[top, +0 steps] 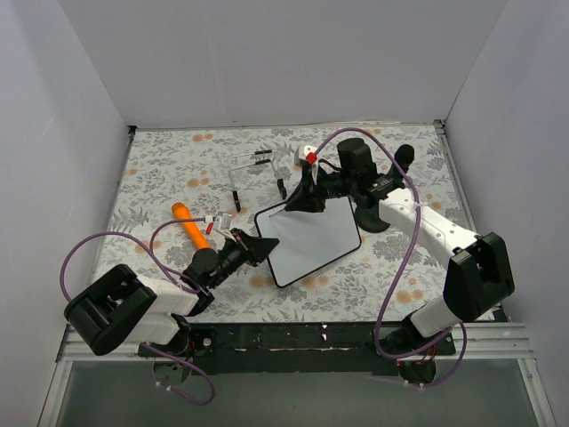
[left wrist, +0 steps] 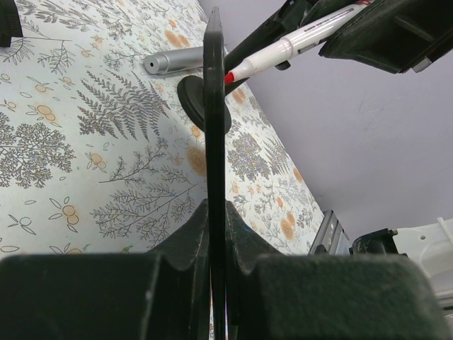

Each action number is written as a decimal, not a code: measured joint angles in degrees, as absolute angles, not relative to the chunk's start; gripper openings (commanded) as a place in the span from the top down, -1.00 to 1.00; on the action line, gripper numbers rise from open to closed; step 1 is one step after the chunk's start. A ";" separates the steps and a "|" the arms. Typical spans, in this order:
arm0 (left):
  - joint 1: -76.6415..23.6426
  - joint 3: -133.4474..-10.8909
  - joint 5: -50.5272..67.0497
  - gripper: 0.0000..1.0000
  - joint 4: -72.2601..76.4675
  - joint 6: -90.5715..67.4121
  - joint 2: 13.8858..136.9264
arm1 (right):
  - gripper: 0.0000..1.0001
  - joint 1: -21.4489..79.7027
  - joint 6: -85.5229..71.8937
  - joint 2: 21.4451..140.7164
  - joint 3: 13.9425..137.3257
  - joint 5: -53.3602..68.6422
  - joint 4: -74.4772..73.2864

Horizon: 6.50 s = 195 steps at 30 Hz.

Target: Write a sentence on the whiteboard

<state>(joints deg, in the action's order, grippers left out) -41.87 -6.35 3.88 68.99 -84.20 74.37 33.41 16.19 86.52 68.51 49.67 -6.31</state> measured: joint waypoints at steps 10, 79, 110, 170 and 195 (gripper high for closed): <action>-41.87 -6.35 3.84 1.00 68.97 -84.42 74.41 | 0.97 33.41 16.78 86.63 68.49 49.45 -6.37; -41.87 -6.22 3.70 1.00 69.41 -84.36 74.48 | 0.97 29.89 15.29 85.97 67.88 49.41 -7.68; -41.87 -6.02 3.27 1.00 69.60 -84.23 74.48 | 0.97 29.89 19.84 83.53 63.33 52.88 -15.35; -41.87 -4.84 3.62 1.00 71.59 -85.30 75.55 | 0.97 26.13 16.86 87.50 63.99 56.07 -10.09; -41.87 -4.84 3.62 1.00 71.68 -85.41 75.68 | 0.97 27.07 22.74 88.25 64.82 56.16 -17.17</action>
